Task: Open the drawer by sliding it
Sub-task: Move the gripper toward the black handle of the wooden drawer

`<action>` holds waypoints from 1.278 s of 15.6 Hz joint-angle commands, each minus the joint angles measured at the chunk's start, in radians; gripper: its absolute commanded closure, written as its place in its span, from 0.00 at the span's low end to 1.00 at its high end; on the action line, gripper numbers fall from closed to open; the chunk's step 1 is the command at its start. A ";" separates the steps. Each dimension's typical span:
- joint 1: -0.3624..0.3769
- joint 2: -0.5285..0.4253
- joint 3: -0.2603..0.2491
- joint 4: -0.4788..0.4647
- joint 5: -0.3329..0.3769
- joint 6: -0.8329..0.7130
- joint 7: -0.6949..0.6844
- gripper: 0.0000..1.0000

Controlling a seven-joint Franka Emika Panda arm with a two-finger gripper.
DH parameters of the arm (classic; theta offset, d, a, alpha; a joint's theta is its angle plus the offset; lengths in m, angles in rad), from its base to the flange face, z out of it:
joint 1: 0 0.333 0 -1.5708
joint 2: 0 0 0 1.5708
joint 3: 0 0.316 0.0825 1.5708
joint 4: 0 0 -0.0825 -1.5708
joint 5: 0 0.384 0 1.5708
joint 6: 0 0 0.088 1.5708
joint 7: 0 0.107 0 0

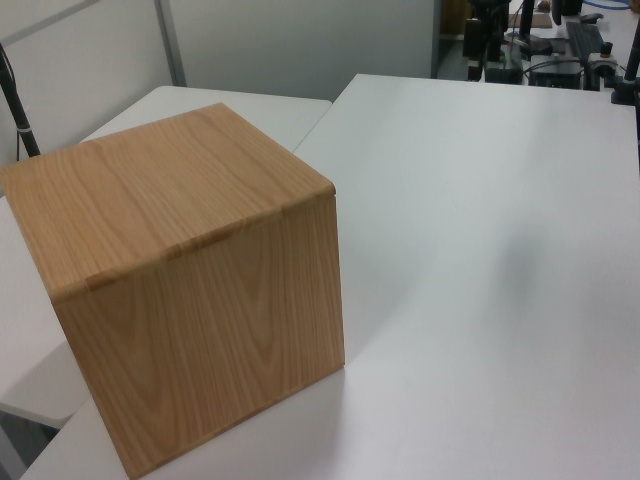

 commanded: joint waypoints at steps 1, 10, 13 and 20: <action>0.007 0.044 0.003 0.026 0.020 0.011 0.075 0.00; 0.128 0.206 0.012 0.123 0.214 0.346 0.408 0.00; 0.186 0.254 0.026 0.126 0.248 0.471 0.460 0.00; 0.184 0.338 0.141 0.126 0.336 0.738 0.620 0.00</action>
